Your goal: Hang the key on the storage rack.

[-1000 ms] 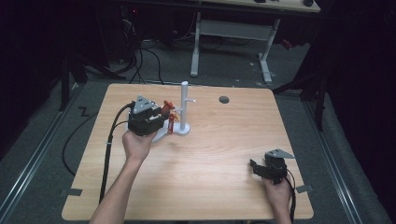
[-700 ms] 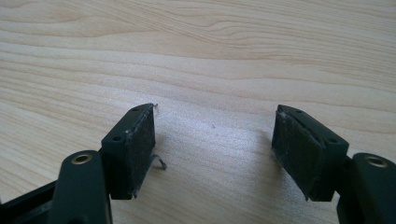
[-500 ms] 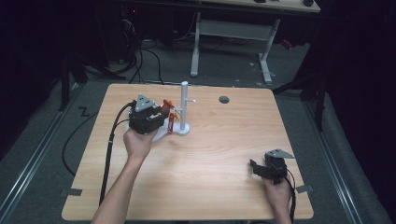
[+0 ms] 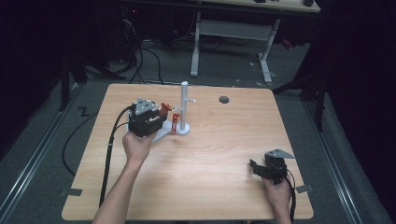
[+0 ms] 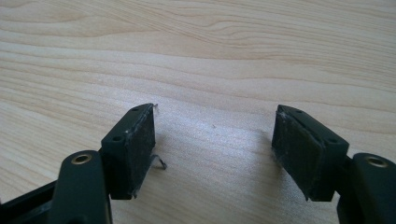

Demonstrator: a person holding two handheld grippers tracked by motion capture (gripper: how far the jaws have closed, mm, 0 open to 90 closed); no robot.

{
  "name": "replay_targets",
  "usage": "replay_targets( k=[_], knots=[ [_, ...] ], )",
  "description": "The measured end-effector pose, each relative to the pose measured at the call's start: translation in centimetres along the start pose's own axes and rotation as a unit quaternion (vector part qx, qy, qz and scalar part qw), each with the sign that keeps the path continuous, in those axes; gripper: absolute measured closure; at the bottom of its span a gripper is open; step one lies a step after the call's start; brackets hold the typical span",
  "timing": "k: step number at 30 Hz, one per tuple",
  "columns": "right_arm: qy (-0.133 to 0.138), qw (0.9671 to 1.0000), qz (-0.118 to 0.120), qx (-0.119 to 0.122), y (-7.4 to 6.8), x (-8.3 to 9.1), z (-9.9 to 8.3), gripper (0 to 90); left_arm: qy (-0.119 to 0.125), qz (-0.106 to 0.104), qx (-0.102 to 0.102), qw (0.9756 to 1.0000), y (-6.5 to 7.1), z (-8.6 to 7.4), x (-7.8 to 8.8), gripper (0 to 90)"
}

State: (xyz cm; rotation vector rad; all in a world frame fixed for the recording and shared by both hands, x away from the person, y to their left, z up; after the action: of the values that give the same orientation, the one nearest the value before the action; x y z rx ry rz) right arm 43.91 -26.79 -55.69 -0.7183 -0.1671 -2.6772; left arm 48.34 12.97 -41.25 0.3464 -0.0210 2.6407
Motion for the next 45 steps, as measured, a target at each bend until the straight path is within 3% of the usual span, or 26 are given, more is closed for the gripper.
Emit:
replay_targets(
  k=[11,45],
  knots=[
    [0.0,1.0,0.0,0.0,0.0,0.0,0.0,30.7,-0.013,-0.002,0.0,0.9999,0.3,-1.5,-0.4,66.2],
    [0.0,1.0,0.0,0.0,0.0,0.0,0.0,30.7,-0.031,-0.016,0.011,0.9993,2.1,-3.9,-3.2,66.0]
  ],
)
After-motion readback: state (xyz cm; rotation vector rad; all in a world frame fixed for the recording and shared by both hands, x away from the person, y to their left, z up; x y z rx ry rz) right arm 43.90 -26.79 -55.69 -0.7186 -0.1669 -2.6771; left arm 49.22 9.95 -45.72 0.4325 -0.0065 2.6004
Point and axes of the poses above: each handheld gripper's, and its own axes: x roughly backward along the jaws, z roughly out of its top, y roughly to its right, the point moved 8 cm from there along -x, roughly forward along the jaws, and after that the axes turned 13 degrees about y, right-handed, at the moved point
